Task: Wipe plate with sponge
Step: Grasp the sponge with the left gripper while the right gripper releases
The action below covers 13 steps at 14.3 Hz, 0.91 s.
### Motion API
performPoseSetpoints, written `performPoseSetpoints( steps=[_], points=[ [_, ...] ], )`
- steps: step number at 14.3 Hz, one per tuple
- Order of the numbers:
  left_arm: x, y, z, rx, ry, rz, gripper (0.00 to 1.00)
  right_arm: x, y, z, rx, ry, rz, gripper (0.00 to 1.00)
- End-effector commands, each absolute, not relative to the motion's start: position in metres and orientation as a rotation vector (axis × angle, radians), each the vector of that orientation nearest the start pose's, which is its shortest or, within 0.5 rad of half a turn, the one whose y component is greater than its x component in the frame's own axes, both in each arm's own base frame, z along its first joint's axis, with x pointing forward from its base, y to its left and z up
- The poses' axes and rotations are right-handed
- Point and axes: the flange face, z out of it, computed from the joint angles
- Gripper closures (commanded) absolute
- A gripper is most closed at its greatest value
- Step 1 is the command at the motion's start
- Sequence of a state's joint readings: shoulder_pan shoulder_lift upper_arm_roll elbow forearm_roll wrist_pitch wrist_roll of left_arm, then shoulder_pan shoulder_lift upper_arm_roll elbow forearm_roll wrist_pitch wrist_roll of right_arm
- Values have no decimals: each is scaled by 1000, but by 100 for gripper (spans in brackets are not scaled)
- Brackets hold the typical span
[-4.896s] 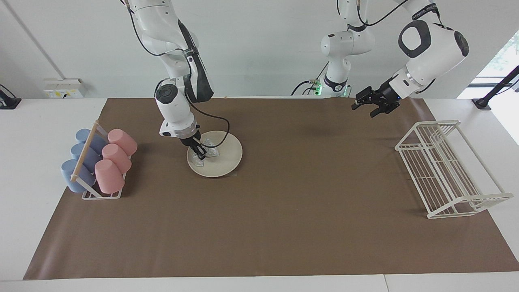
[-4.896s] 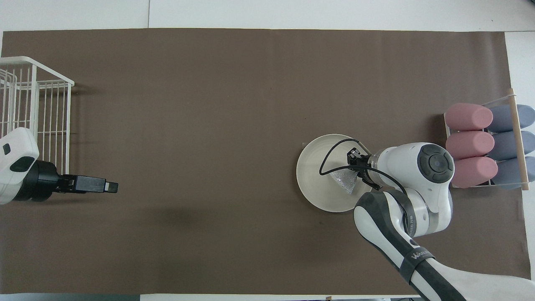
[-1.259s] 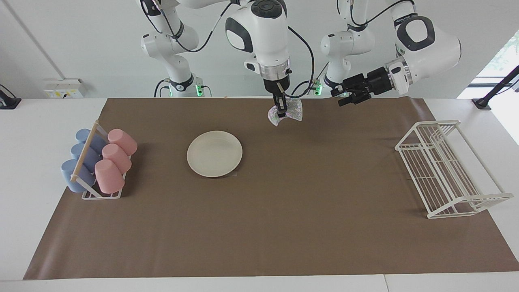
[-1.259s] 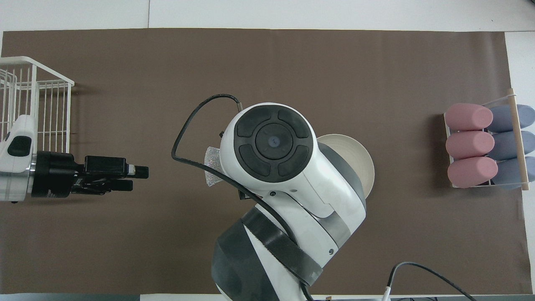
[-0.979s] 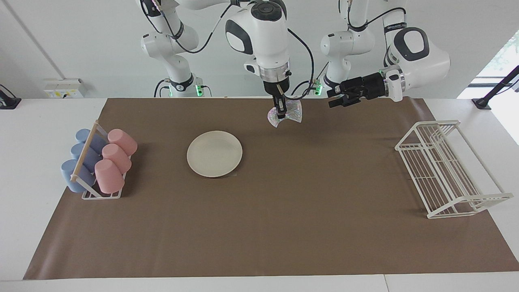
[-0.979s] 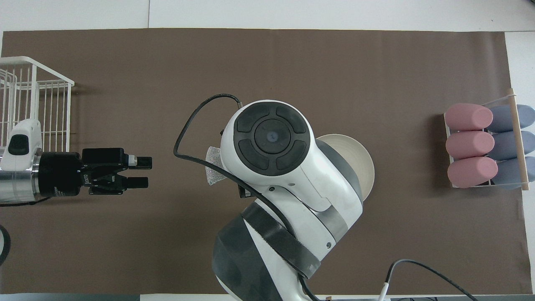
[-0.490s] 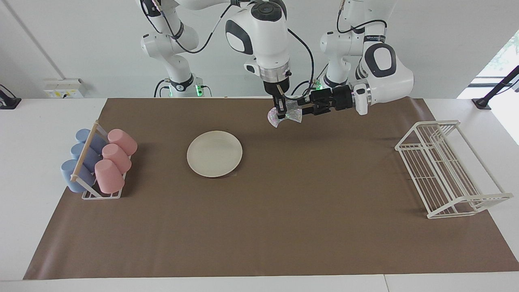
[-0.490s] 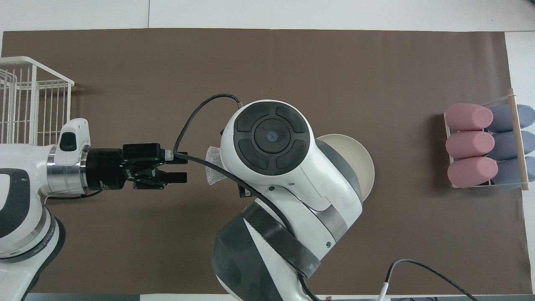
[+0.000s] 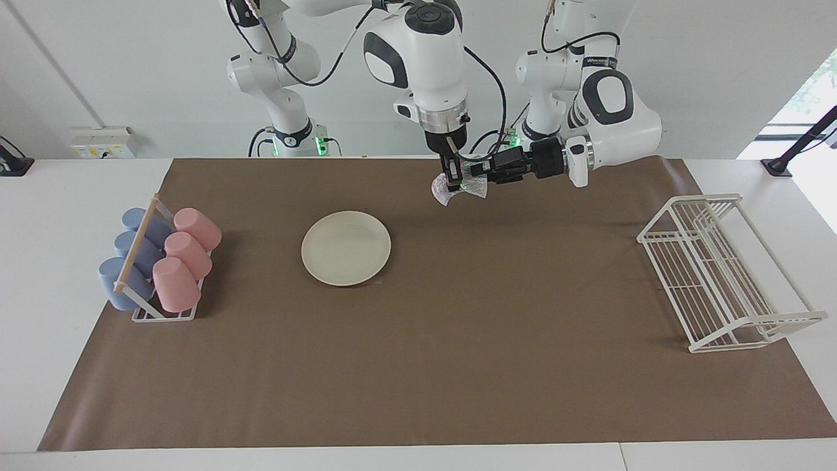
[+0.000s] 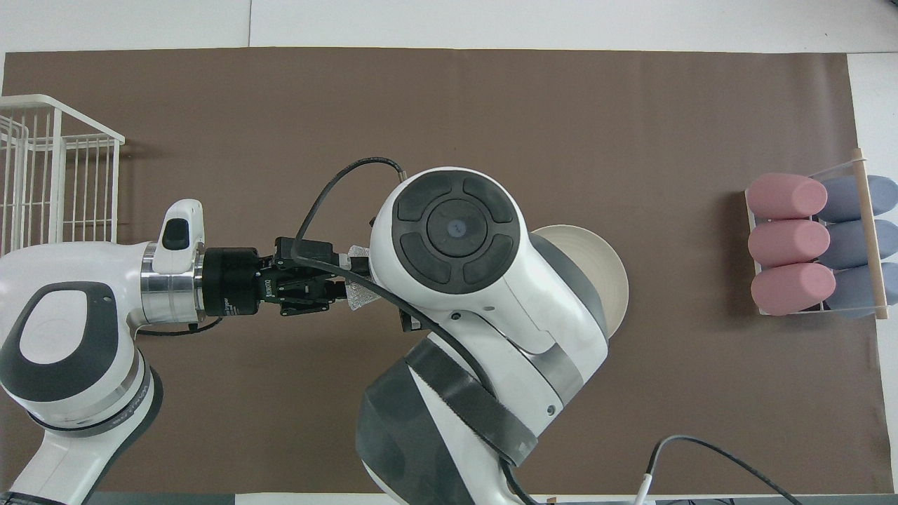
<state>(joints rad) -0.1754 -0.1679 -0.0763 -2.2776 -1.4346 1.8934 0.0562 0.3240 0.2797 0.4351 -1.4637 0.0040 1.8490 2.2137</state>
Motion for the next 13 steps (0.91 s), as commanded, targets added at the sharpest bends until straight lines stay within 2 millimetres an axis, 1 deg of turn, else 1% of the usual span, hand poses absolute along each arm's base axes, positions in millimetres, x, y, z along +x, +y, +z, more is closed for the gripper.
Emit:
performPoseSetpoints(
  steps=[1, 2, 4, 5, 6, 9, 11, 12, 13],
  points=[
    [466, -197, 467, 1824, 419, -317, 100, 500, 425, 548, -2193, 2026, 135, 100],
    [466, -197, 468, 1821, 438, -328, 100, 500, 426, 548, -2191, 2028, 137, 100],
    [466, -197, 468, 1819, 449, -336, 100, 505, 418, 547, -2200, 2041, 137, 100],
    [465, -197, 470, 1820, 448, -334, 100, 505, 417, 546, -2219, 2023, 133, 35],
    [465, -197, 471, 1818, 455, -339, 100, 503, 419, 545, -2224, 2013, 126, 0],
    [465, -195, 471, 1817, 465, -342, 100, 505, 414, 550, -2208, 2016, 120, 0],
    [465, -194, 473, 1816, 475, -348, 100, 511, 399, 558, -2188, 2021, 97, 0],
    [465, -193, 473, 1816, 482, -349, 100, 512, 390, 559, -2219, 1993, 72, 0],
    [466, -190, 472, 1817, 485, -346, 100, 514, 376, 564, -2266, 1935, 45, 0]
  ],
)
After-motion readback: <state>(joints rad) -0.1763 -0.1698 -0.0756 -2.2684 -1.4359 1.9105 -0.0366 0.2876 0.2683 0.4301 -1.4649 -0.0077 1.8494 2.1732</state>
